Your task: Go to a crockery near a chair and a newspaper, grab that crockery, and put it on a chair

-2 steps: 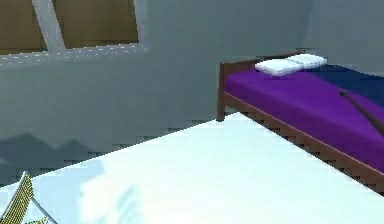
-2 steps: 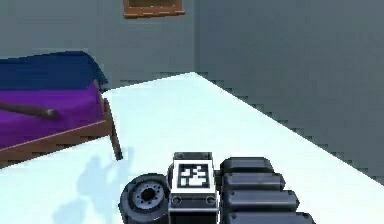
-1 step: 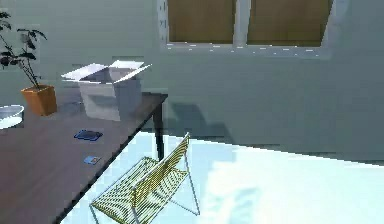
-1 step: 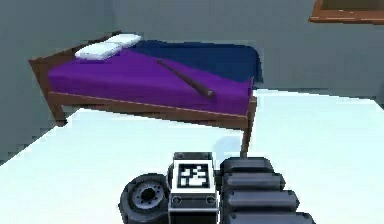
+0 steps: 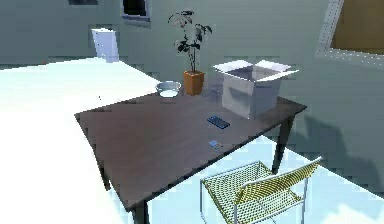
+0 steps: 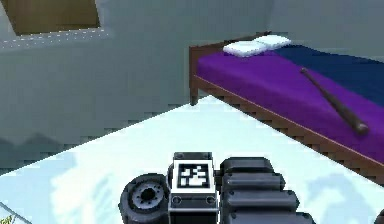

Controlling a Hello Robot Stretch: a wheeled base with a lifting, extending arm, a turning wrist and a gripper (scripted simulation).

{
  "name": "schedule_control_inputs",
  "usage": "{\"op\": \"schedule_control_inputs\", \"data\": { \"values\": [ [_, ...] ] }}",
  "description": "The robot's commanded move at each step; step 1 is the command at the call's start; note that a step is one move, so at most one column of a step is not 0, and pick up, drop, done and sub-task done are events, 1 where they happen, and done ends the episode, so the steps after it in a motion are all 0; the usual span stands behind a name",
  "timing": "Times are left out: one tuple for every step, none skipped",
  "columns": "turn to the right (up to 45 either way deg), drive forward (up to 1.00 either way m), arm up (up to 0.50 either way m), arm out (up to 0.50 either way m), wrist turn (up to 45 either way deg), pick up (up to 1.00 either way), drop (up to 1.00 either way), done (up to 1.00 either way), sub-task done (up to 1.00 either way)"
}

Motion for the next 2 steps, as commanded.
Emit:
{"op": "schedule_control_inputs", "data": {
  "values": [
    [0.0,0.25,0.00,0.00,0.0,0.00,0.00,0.00,0.00],
    [-45.0,0.00,0.00,0.00,0.0,0.00,0.00,0.00,0.00]
  ]
}}
